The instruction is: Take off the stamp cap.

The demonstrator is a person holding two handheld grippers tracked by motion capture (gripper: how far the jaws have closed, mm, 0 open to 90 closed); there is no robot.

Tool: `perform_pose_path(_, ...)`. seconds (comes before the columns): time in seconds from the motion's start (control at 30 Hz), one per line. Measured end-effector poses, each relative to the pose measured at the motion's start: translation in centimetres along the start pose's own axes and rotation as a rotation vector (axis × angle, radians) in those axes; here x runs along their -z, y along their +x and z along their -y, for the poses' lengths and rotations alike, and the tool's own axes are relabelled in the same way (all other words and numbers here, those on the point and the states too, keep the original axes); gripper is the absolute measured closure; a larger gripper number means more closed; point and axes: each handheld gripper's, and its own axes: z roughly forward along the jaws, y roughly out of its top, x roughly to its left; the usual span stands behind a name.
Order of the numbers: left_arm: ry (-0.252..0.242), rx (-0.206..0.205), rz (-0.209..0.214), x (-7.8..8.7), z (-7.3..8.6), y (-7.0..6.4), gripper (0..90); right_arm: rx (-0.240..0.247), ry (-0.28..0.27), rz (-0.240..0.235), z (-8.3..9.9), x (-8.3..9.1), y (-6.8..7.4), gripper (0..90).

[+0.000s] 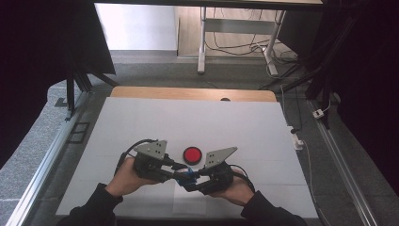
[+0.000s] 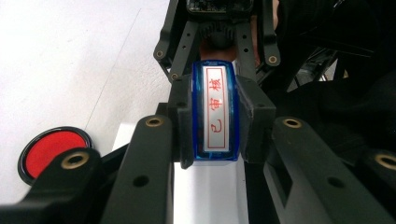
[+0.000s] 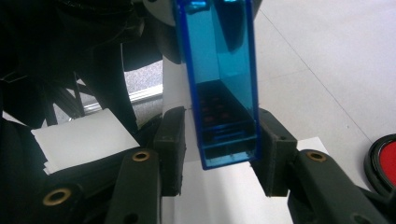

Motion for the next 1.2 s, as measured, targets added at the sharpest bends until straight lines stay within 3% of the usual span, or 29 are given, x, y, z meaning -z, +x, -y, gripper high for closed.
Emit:
perform_pose_path(0.33,-0.025,-0.02,0.013,0.29,0.12,0.04,70.2,0.012,-0.018,-0.022,0.05,0.16,0.0,66.0)
perform_pose_path(0.53,-0.024,-0.041,0.015,0.26,0.15,-0.03,70.2,0.017,-0.014,-0.033,0.09,0.17,-0.06,67.6)
perform_pose_path(0.8,-0.048,-0.043,0.024,0.44,0.24,0.04,70.2,0.021,-0.039,-0.038,0.05,0.29,-0.02,68.4)
perform_pose_path(1.2,-0.072,-0.052,0.038,0.46,0.25,-0.08,70.4,0.047,-0.029,-0.039,-0.15,0.63,0.33,69.5)
